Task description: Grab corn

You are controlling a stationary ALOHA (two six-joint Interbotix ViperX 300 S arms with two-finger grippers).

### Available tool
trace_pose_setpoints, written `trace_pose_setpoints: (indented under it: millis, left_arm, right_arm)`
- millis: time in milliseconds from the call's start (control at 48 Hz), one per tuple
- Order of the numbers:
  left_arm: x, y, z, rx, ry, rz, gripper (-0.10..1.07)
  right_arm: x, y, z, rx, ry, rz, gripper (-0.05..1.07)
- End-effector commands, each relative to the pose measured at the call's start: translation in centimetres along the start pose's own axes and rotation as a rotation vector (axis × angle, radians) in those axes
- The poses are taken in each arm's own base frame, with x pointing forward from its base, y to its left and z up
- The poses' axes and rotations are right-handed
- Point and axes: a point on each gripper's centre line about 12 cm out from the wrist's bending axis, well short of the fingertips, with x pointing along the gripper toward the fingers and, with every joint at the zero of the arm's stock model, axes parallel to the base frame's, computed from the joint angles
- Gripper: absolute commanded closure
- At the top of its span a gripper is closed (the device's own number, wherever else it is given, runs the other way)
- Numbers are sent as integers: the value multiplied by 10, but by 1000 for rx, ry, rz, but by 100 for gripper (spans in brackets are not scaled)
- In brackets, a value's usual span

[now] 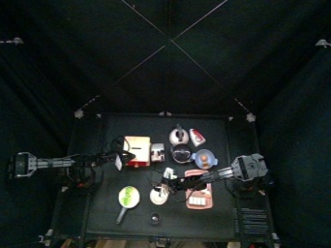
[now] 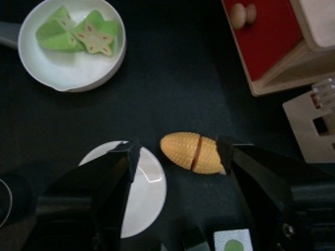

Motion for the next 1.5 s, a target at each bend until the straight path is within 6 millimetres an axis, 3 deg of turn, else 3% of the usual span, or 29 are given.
trace_pose_setpoints:
  millis: [0, 417, 604, 854, 1167, 1479]
  left_arm:
    - [0, -2, 7, -1, -25, -3, 39]
    - [0, -1, 7, -1, -23, -2, 39]
    - [0, 0, 6, -3, -23, 2, 39]
    - [0, 0, 6, -4, -24, 4, 39]
    - [0, 1, 4, -3, -18, 5, 39]
    - [0, 1, 4, -5, -17, 7, 39]
  right_arm:
    - [-6, -3, 10, -20, -31, -8, 4]
    - [-8, 2, 13, -87, -39, -41, 2]
    - [-11, 0, 15, -98, 26, -176, 2]
    - [-18, 20, 27, -203, 84, -90, 2]
    - [5, 24, 17, -377, 178, -7, 2]
    - [20, 5, 11, -376, 203, -28, 2]
